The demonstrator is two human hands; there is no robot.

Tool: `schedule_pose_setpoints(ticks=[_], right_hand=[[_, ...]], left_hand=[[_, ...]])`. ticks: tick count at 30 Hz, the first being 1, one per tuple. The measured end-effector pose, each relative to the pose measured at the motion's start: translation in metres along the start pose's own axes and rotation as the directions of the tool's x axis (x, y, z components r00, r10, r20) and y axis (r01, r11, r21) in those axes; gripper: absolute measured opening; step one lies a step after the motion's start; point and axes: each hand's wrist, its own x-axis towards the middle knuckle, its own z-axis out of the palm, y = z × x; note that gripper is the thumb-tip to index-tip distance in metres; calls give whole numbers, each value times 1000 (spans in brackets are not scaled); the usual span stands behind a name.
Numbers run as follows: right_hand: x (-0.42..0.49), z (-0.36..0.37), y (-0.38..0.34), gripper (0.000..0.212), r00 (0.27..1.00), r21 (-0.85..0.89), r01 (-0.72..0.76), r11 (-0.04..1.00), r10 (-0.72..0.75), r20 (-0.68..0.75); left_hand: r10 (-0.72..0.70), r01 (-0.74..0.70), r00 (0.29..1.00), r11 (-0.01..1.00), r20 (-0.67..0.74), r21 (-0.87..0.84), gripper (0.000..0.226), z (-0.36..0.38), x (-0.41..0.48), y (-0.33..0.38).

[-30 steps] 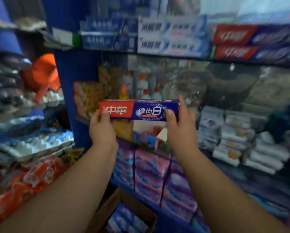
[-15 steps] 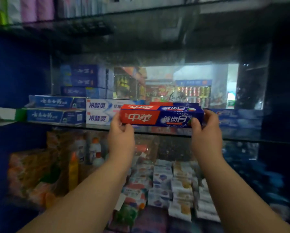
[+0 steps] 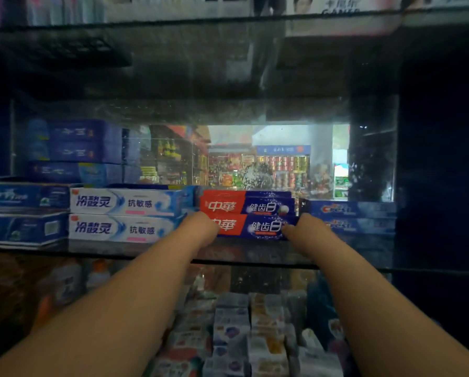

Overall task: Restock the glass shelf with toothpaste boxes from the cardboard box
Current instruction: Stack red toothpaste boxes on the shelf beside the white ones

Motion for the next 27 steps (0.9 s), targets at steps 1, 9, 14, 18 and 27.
schedule_pose_setpoints(ticks=[1, 9, 14, 18, 27], right_hand=[[-1, -1, -1, 25, 1000, 2, -1, 1000, 1, 18], [0, 19, 2, 44, 981, 81, -17, 997, 32, -189], [-42, 41, -26, 55, 872, -39, 282, 959, -273, -407], [-91, 82, -51, 51, 789, 36, 523, 851, -469, -397], [-188, 250, -64, 50, 779, 240, 592, 769, -622, 73]], left_hand=[[-21, 21, 1000, 1000, -7, 2, 38, 1, 3, -1], [76, -77, 994, 997, -74, -15, 34, -5, -13, -7], [266, -286, 936, 956, -232, -57, 48, -7, -48, -23], [365, -482, 828, 850, -425, -210, 47, 0, -95, -65], [42, -105, 958, 972, -285, -209, 45, 62, -183, -275]])
